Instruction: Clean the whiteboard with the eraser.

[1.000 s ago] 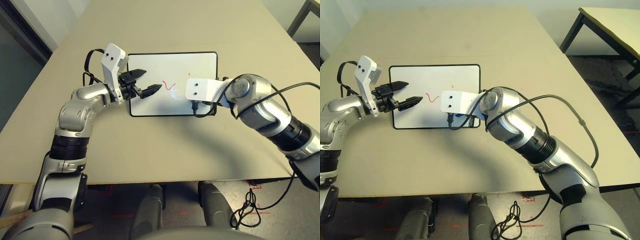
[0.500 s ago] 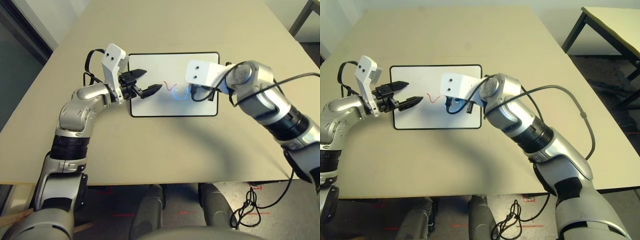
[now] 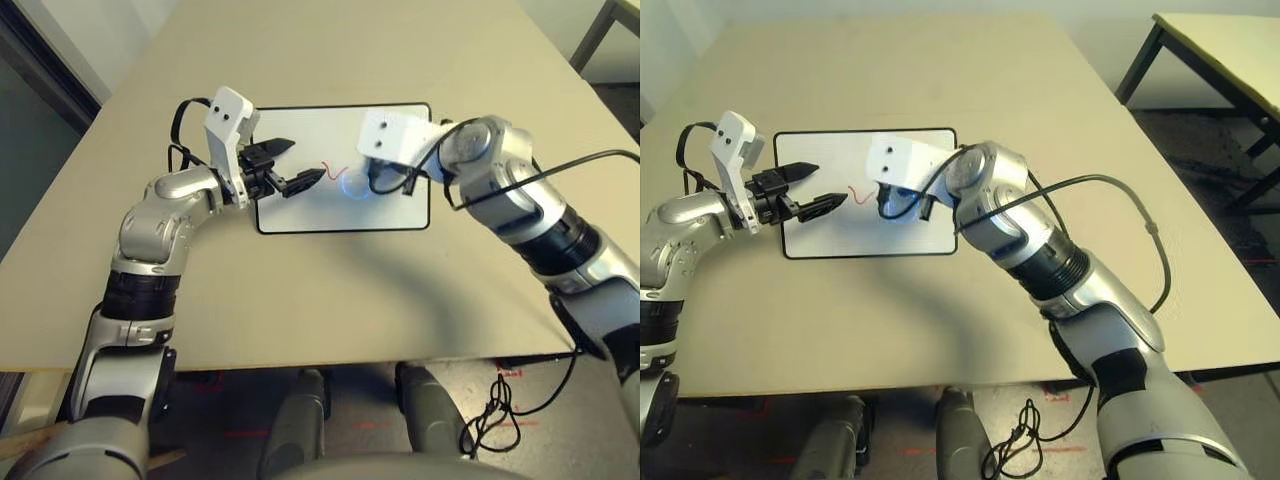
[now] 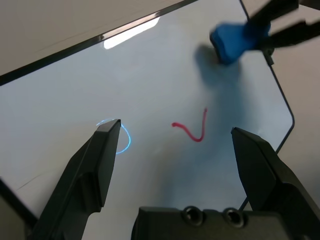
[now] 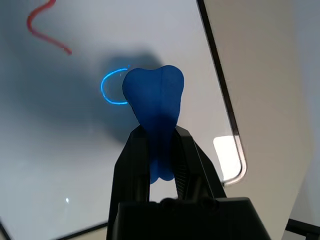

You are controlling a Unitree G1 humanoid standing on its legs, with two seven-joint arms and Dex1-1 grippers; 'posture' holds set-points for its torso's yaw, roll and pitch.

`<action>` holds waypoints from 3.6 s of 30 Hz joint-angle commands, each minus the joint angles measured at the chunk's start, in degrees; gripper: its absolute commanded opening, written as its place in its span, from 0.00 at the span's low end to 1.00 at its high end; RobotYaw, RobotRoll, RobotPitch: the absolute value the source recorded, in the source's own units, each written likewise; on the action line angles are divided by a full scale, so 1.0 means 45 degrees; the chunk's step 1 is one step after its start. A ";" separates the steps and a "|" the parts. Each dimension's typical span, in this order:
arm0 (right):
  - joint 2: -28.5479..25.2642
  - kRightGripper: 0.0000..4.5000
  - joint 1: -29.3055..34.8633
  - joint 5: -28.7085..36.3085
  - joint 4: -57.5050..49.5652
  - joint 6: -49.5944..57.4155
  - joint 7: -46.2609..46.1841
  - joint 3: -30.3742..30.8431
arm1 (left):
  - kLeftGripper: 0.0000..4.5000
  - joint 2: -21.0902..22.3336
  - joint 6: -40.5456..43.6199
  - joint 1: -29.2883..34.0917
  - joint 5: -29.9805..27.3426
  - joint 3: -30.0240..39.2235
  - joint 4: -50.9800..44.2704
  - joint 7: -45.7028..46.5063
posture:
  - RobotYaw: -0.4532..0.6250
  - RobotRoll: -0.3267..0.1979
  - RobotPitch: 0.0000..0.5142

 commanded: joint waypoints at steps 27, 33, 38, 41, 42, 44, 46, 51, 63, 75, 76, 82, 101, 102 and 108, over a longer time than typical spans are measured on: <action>-0.0499 0.13 0.1039 0.0061 -0.0928 0.0626 0.1155 0.0993 | 1.00 0.0148 0.0219 0.0366 -0.0065 0.0153 -0.0356 0.0127 | 0.41 0.62 0.34; -0.0049 0.13 0.0226 0.0102 0.0185 0.0242 0.0623 0.0411 | 1.00 0.0185 0.0256 0.0407 -0.0078 0.0152 -0.0387 0.0115 | 0.41 0.62 0.34; 0.0501 0.13 -0.0152 0.0225 0.0666 0.0053 0.0320 0.0291 | 1.00 0.0328 0.0331 0.0495 -0.0057 0.0105 -0.0486 0.0006 | 0.41 0.62 0.34; 0.0731 0.13 -0.0035 0.0266 0.0483 0.0156 0.0433 0.0550 | 1.00 0.0474 0.0413 0.0518 -0.0068 0.0104 -0.0561 -0.0061 | 0.41 0.62 0.34; 0.0791 0.13 0.0036 0.0275 0.0364 0.0228 0.0506 0.0652 | 1.00 0.0523 0.0440 0.0533 -0.0075 0.0121 -0.0577 -0.0081 | 0.41 0.62 0.34; 0.0918 0.13 0.0238 0.0305 0.0061 0.0361 0.0679 0.0926 | 1.00 0.0634 0.0481 0.0565 -0.0055 0.0133 -0.0596 -0.0118 | 0.42 0.62 0.35; 0.1038 0.13 0.0490 0.0298 -0.0211 0.0448 0.0808 0.1264 | 1.00 0.0751 0.0531 0.0620 -0.0061 0.0125 -0.0654 -0.0163 | 0.42 0.62 0.35; 0.1059 0.13 0.0979 0.0214 -0.0412 0.0501 0.0986 0.1854 | 1.00 0.0863 0.0668 0.0703 -0.0133 0.0164 -0.0837 -0.0169 | 0.43 0.62 0.35; 0.1850 0.13 -0.0645 0.0357 0.2027 -0.0373 0.0016 0.0631 | 1.00 0.0799 0.0908 0.0977 -0.0222 0.0186 -0.1237 -0.0054 | 0.43 0.62 0.37; 0.1259 0.13 0.1164 0.0197 -0.0322 0.0454 0.1109 0.2183 | 1.00 0.0812 0.1059 0.1045 -0.0326 0.0150 -0.1389 -0.0039 | 0.44 0.62 0.37; 0.1271 0.13 0.1111 0.0189 -0.0218 0.0412 0.1086 0.2160 | 1.00 0.0814 0.1063 0.1048 -0.0339 0.0145 -0.1393 -0.0031 | 0.44 0.62 0.37; 0.2061 0.13 -0.0366 0.0359 0.1677 -0.0271 0.0193 0.1060 | 1.00 0.0794 0.1072 0.1111 -0.0397 0.0129 -0.1448 -0.0002 | 0.44 0.62 0.36; 0.1650 0.13 0.0073 0.0149 0.0593 0.0176 0.1137 0.2047 | 1.00 0.0754 0.1195 0.1300 -0.0499 0.0149 -0.1668 0.0100 | 0.44 0.62 0.37; 0.1760 0.13 -0.0152 0.0184 0.0877 0.0114 0.1000 0.1870 | 1.00 0.0749 0.1187 0.1283 -0.0492 0.0134 -0.1646 0.0091 | 0.44 0.62 0.37; 0.2446 0.13 -0.1251 0.0305 0.2438 -0.0415 -0.0012 0.0904 | 1.00 0.0684 0.1178 0.1210 -0.0492 0.0075 -0.1588 0.0091 | 0.43 0.62 0.38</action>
